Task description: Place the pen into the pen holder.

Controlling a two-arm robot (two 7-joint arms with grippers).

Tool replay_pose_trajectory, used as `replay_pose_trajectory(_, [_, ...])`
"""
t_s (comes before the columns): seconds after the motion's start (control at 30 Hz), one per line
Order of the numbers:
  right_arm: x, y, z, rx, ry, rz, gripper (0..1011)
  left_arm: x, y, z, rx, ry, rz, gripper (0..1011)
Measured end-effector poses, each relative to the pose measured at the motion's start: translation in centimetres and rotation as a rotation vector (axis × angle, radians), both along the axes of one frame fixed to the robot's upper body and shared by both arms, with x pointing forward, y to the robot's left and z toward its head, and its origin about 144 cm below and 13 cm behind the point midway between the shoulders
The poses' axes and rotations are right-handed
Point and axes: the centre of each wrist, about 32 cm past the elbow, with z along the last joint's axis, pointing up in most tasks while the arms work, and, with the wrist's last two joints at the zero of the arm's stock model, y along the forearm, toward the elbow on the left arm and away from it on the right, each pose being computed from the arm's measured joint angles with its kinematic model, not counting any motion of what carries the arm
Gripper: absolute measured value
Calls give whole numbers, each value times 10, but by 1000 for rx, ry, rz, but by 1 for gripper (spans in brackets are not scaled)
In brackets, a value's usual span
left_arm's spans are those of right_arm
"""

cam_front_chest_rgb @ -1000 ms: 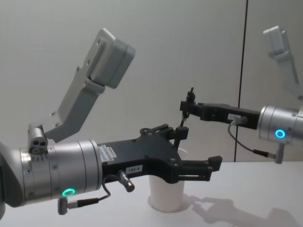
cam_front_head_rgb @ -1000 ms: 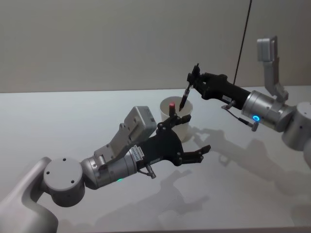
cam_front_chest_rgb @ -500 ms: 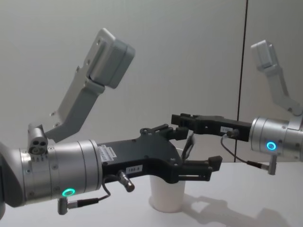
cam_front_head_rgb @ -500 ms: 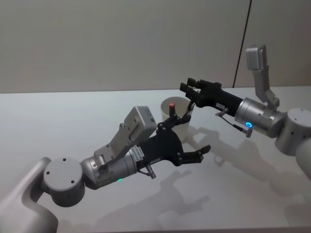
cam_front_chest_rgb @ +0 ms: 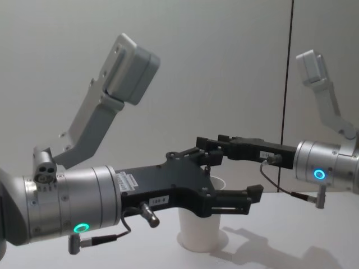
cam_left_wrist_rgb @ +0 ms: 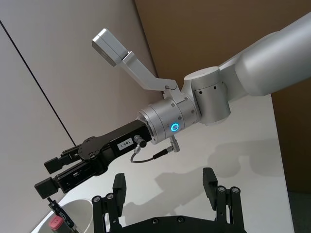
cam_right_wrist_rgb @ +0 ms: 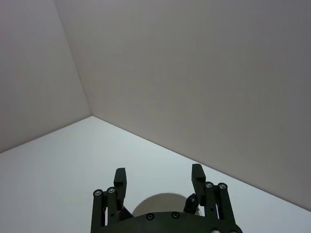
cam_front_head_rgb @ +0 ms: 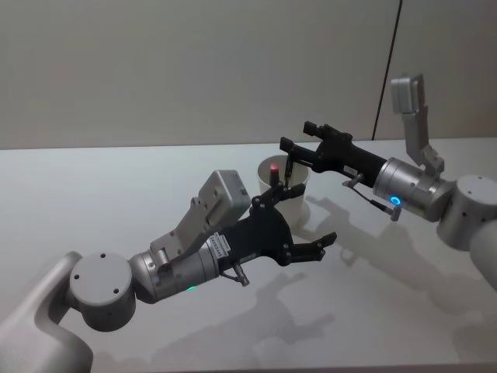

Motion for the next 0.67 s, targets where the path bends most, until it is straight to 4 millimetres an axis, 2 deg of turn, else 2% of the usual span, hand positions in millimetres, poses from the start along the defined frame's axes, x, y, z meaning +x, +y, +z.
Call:
replay_pose_trajectory(0.07, [0, 0, 0, 1, -1, 0, 863, 0, 0, 0, 0, 0, 0, 1003])
replay_pose_trajectory(0.27, [0, 0, 0, 5, -1, -1, 1001, 0, 0, 0, 0, 0, 0, 1003])
replay_pose_trajectory(0.67, [0, 0, -1, 8, -1, -1, 1001, 0, 0, 0, 0, 0, 0, 1003])
